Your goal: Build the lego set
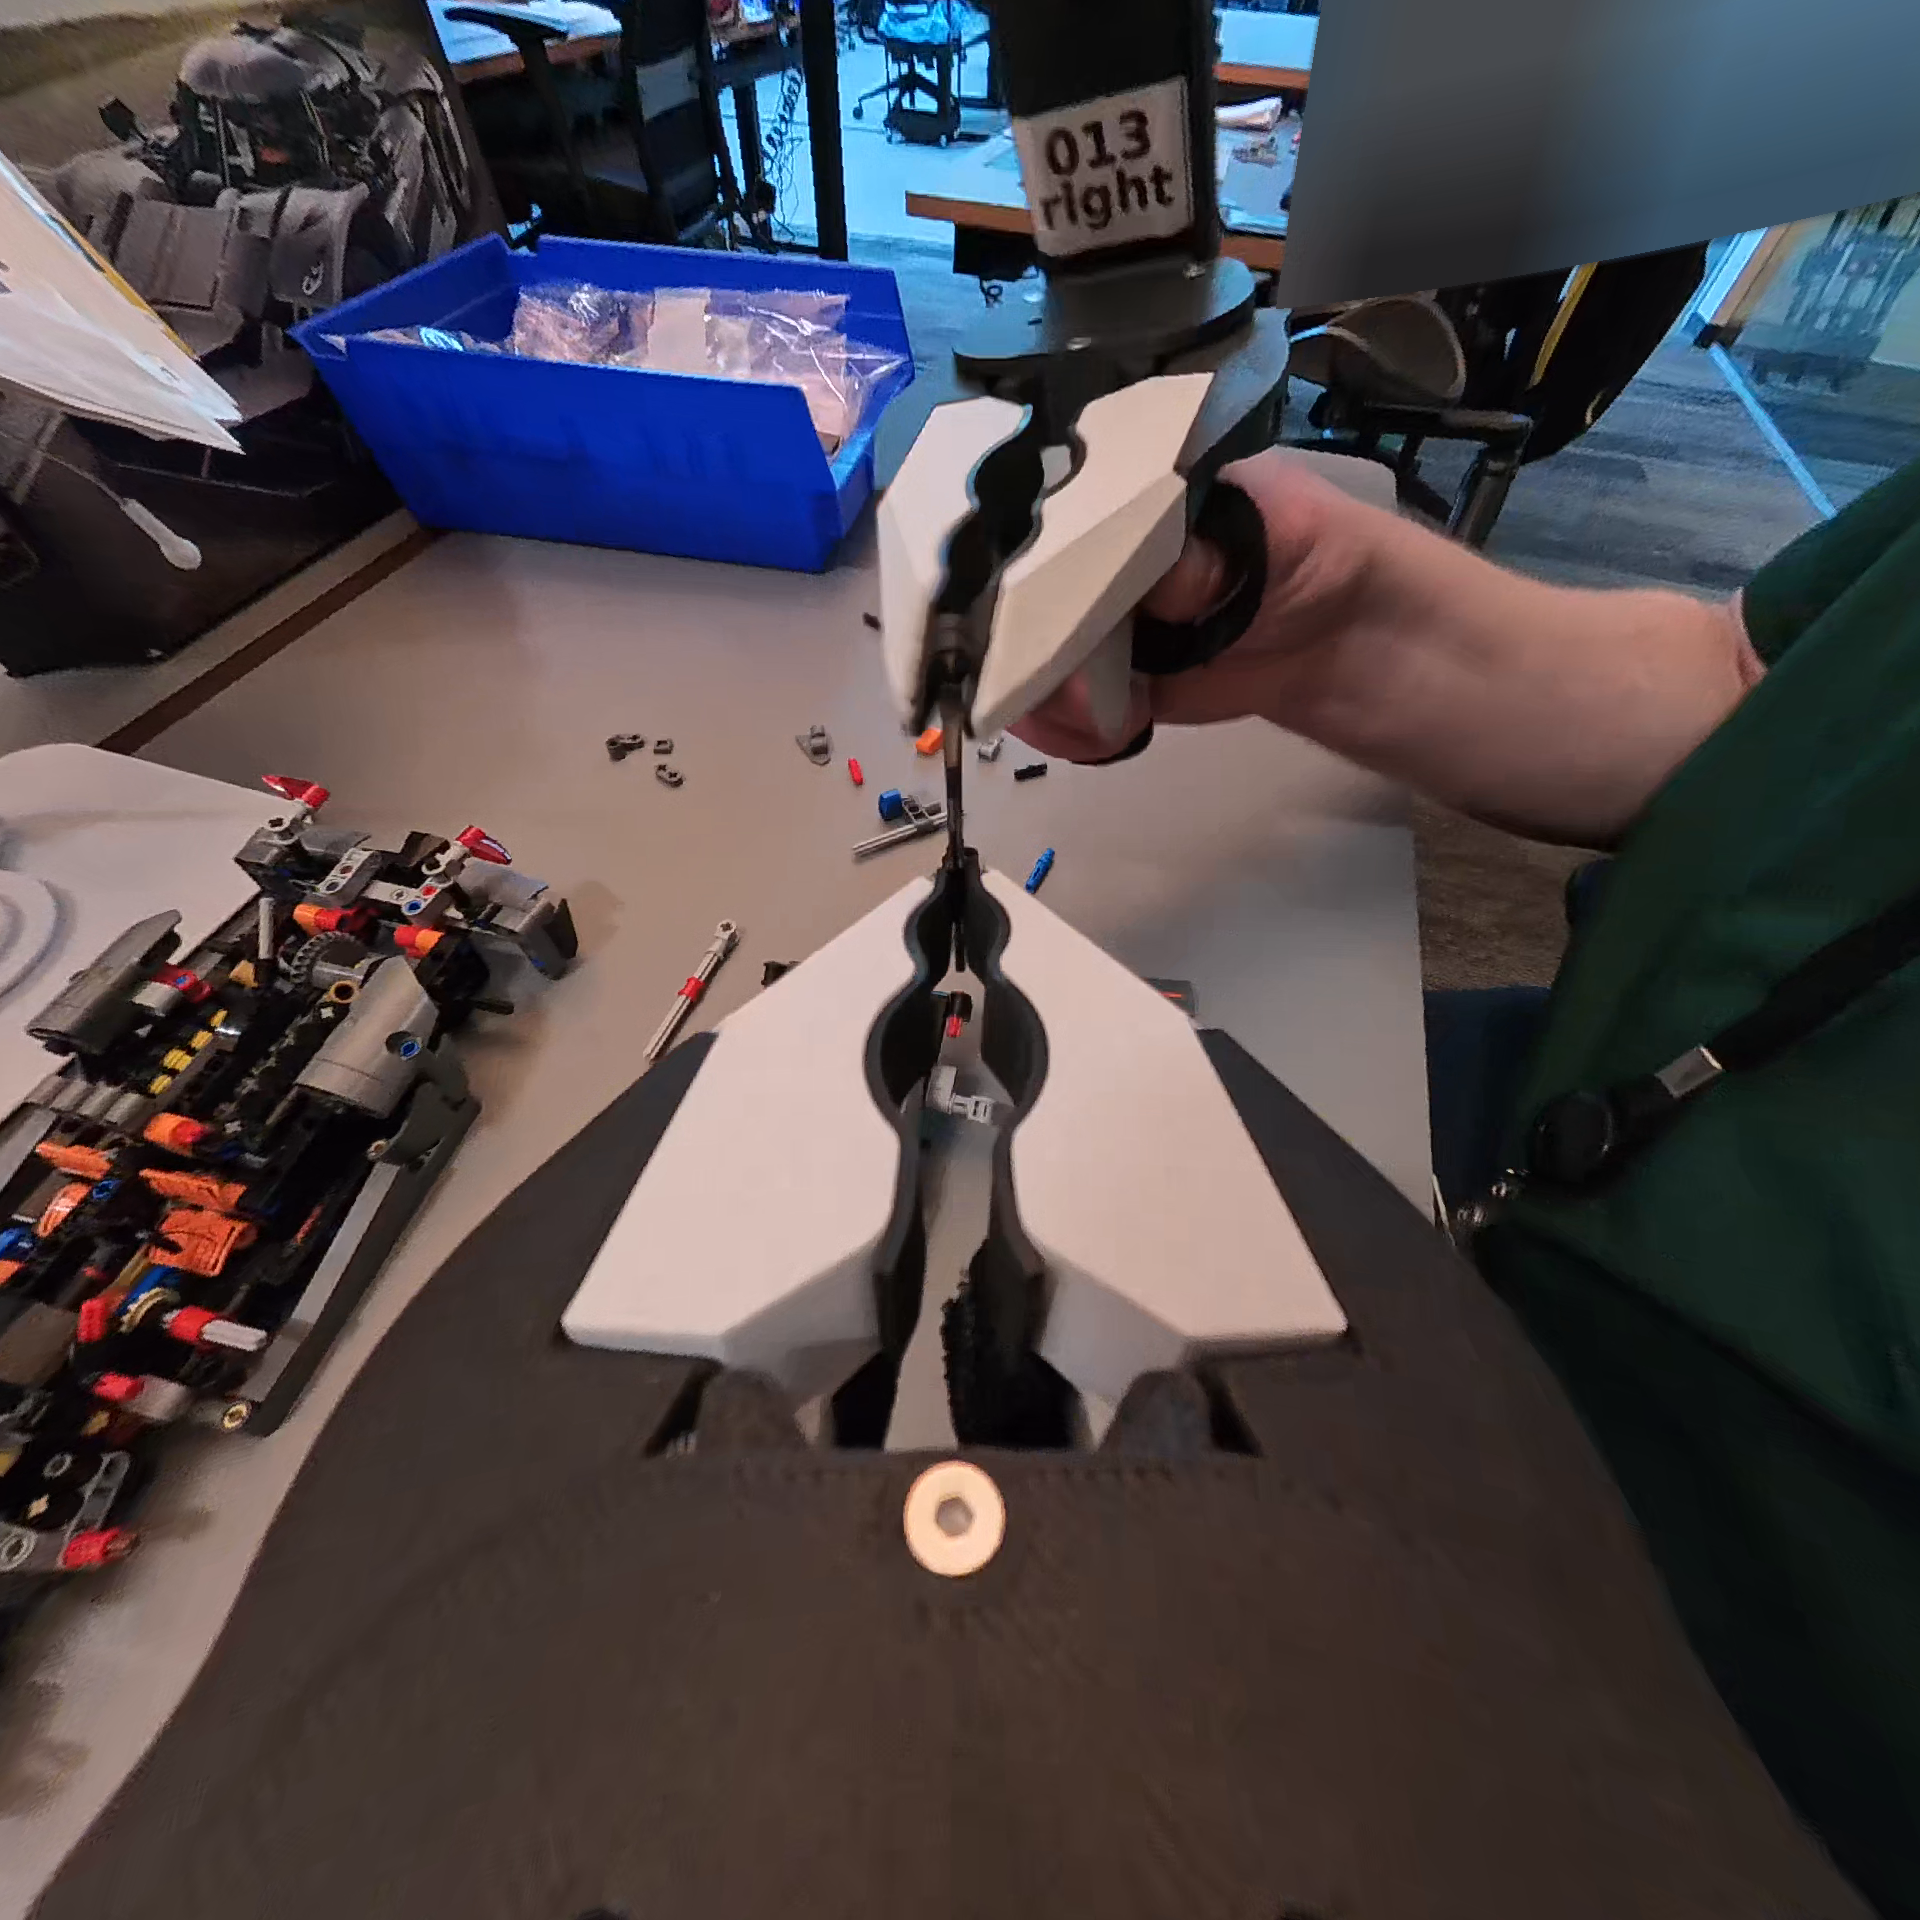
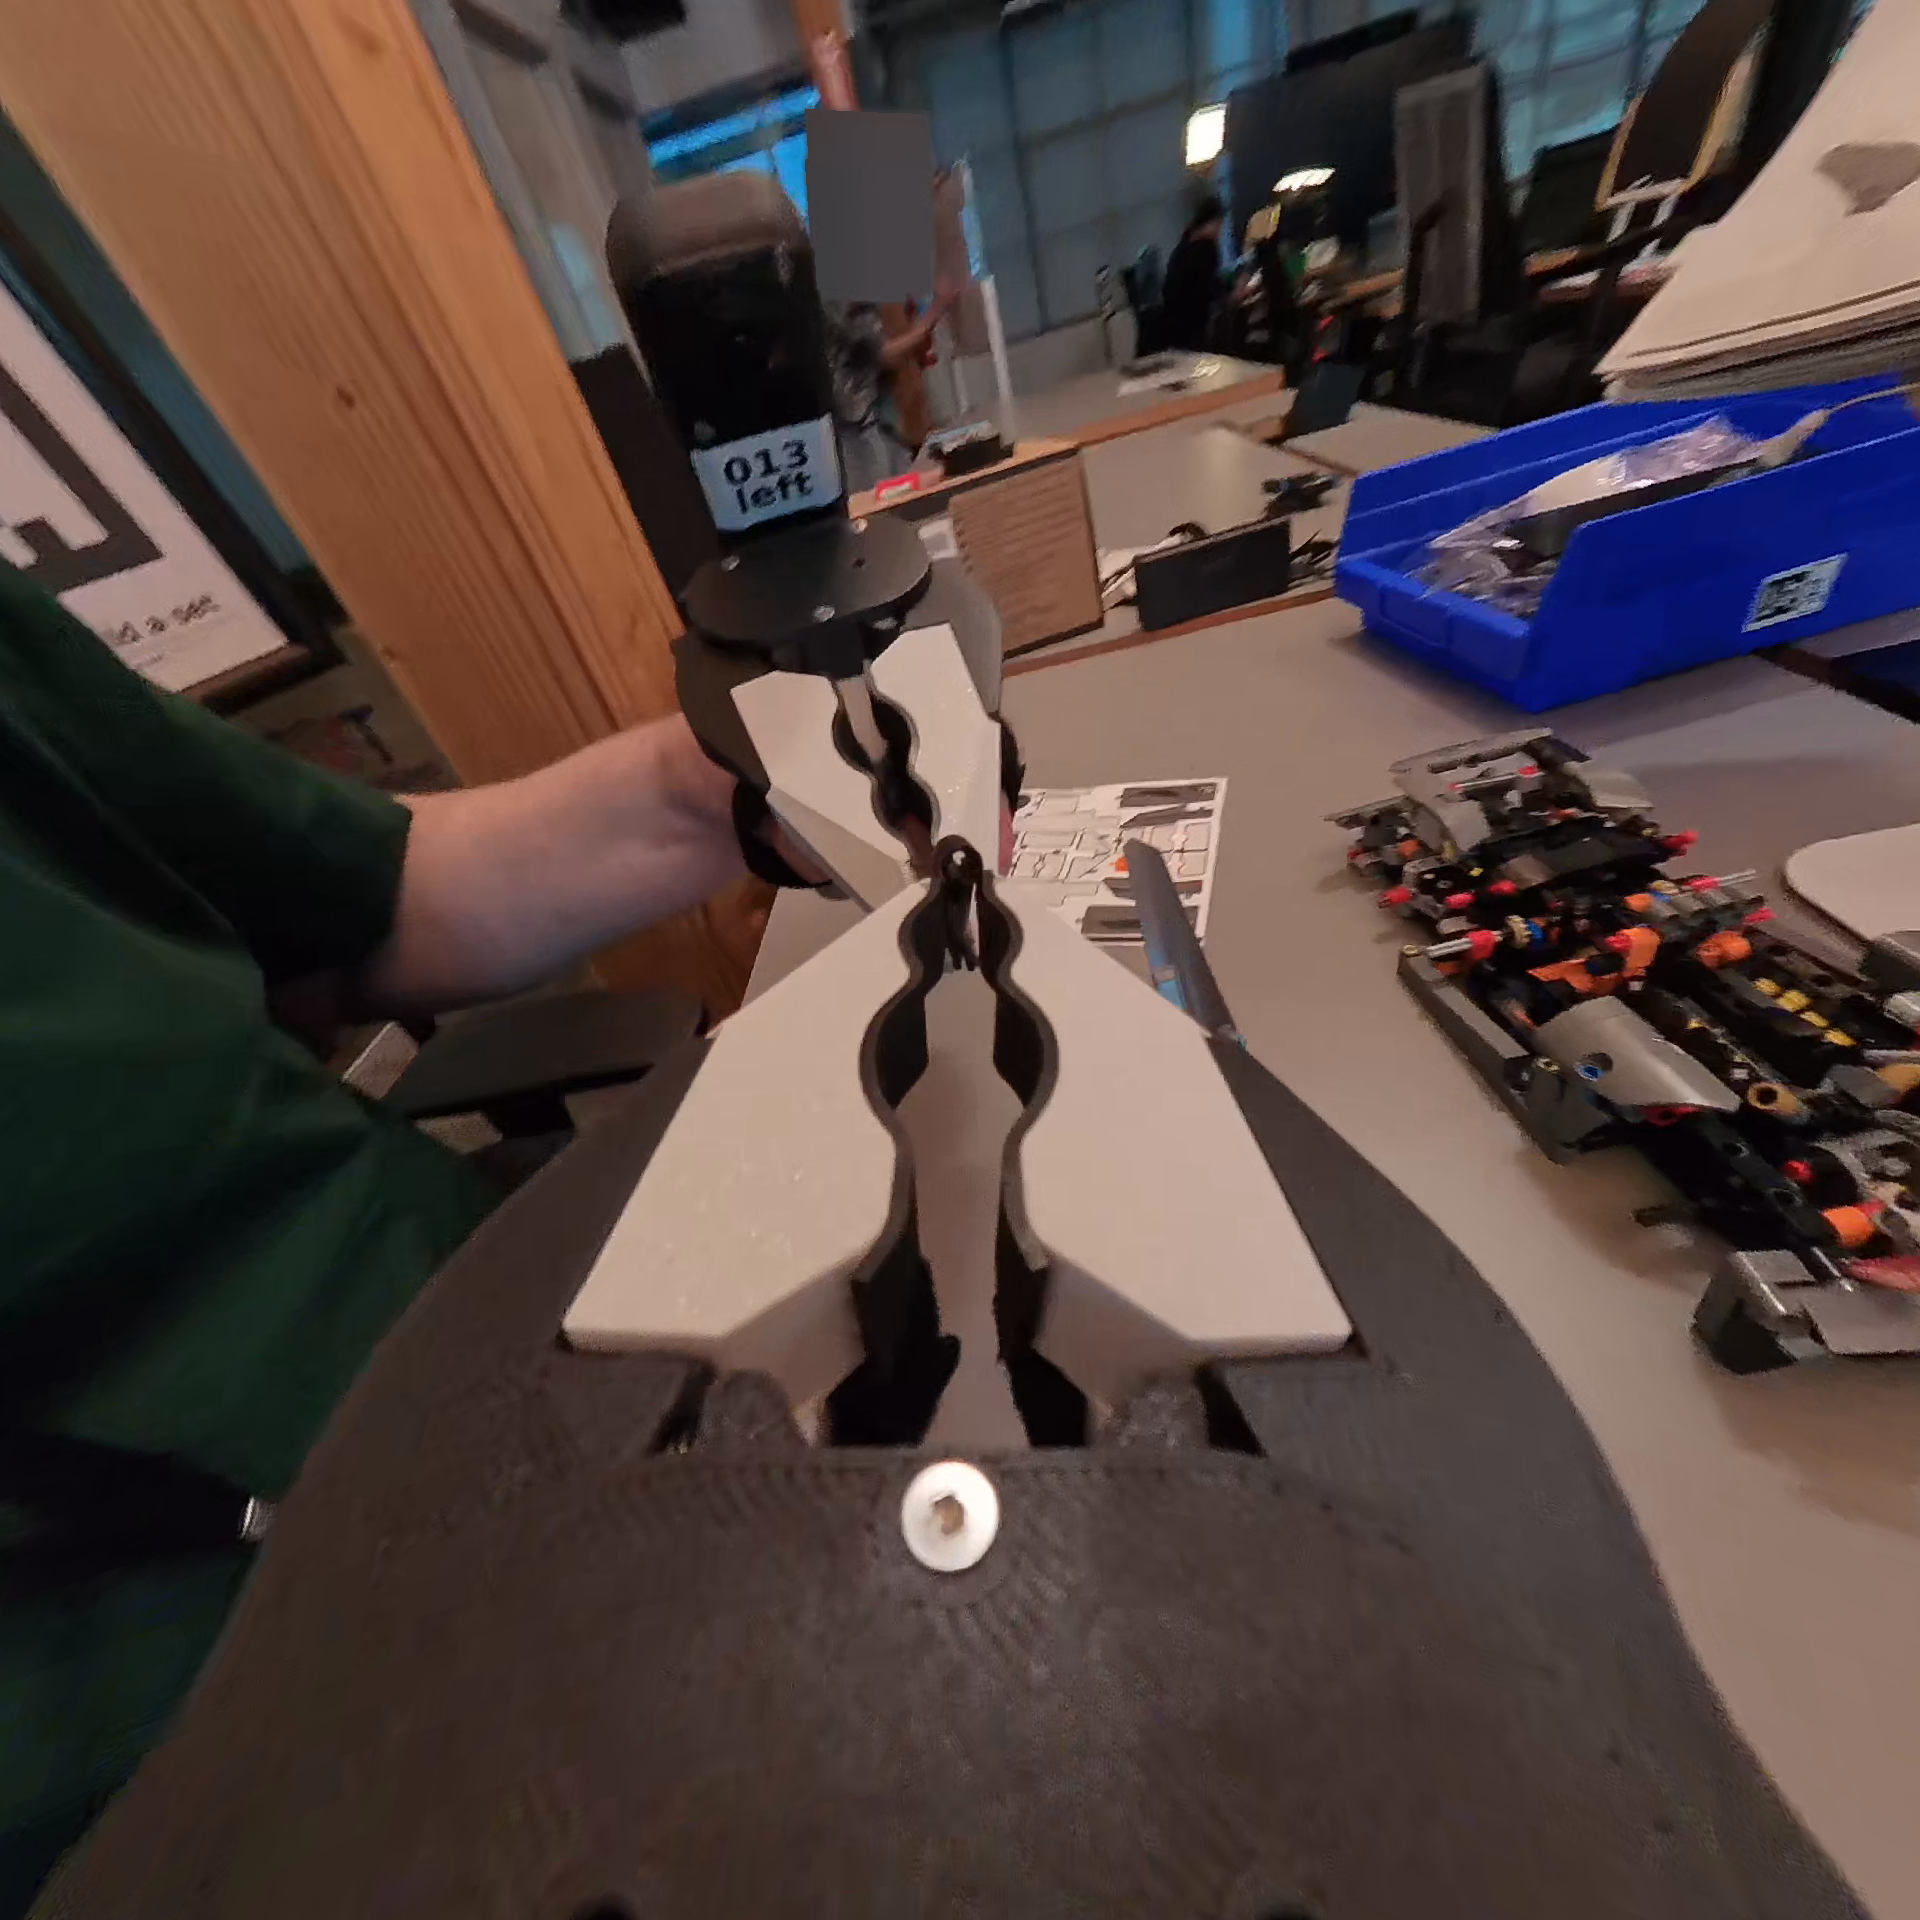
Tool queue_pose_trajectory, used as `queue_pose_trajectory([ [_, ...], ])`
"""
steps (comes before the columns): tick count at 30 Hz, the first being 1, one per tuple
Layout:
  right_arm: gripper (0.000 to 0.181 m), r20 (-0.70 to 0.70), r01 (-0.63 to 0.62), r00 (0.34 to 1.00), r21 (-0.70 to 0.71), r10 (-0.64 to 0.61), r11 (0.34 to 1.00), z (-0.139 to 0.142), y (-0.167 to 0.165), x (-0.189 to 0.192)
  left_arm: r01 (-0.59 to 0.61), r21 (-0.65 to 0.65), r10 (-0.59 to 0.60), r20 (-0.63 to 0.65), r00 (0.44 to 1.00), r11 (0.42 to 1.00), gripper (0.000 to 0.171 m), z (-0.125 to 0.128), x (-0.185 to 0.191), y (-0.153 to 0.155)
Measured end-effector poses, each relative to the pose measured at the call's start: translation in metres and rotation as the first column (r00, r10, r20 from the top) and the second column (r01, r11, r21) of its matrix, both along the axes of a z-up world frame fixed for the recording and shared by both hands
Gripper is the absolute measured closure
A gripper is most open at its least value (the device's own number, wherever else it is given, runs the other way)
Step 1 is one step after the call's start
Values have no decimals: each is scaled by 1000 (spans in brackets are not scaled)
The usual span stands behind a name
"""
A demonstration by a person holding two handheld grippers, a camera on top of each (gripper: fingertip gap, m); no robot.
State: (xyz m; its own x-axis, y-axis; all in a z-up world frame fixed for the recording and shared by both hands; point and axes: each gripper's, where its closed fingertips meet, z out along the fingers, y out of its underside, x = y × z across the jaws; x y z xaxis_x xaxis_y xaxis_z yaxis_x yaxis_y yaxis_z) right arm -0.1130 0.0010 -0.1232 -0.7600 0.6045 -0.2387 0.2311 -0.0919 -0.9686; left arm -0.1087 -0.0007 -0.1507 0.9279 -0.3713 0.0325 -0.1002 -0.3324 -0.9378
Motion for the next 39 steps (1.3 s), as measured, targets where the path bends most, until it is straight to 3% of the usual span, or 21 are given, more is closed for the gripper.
queue_pose_trajectory([
  [7,176,66,-65,996,93,59,994,-16,-5,0,-3,-91,-3,-64,998,996,171,-13,-3,-7],
  [12,168,107,-50,994,280,21,959,-47,-6,-4,-43,-219,1,-191,982,975,171,-42,-9,-23],
  [18,181,130,-93,991,444,38,891,-75,-17,-9,-76,-293,0,-251,968,953,171,-63,-20,-34],
  [26,167,135,-112,990,500,51,858,-81,-24,-18,-85,-350,-32,-314,949,933,171,-76,-34,-44],
  [32,176,131,-128,989,594,61,794,-93,-32,-29,-89,-384,-49,-335,941,919,171,-88,-42,-47],
  [39,176,197,-173,978,569,71,804,-104,-35,-39,-119,-390,6,-280,960,913,171,-98,-52,-51],
])
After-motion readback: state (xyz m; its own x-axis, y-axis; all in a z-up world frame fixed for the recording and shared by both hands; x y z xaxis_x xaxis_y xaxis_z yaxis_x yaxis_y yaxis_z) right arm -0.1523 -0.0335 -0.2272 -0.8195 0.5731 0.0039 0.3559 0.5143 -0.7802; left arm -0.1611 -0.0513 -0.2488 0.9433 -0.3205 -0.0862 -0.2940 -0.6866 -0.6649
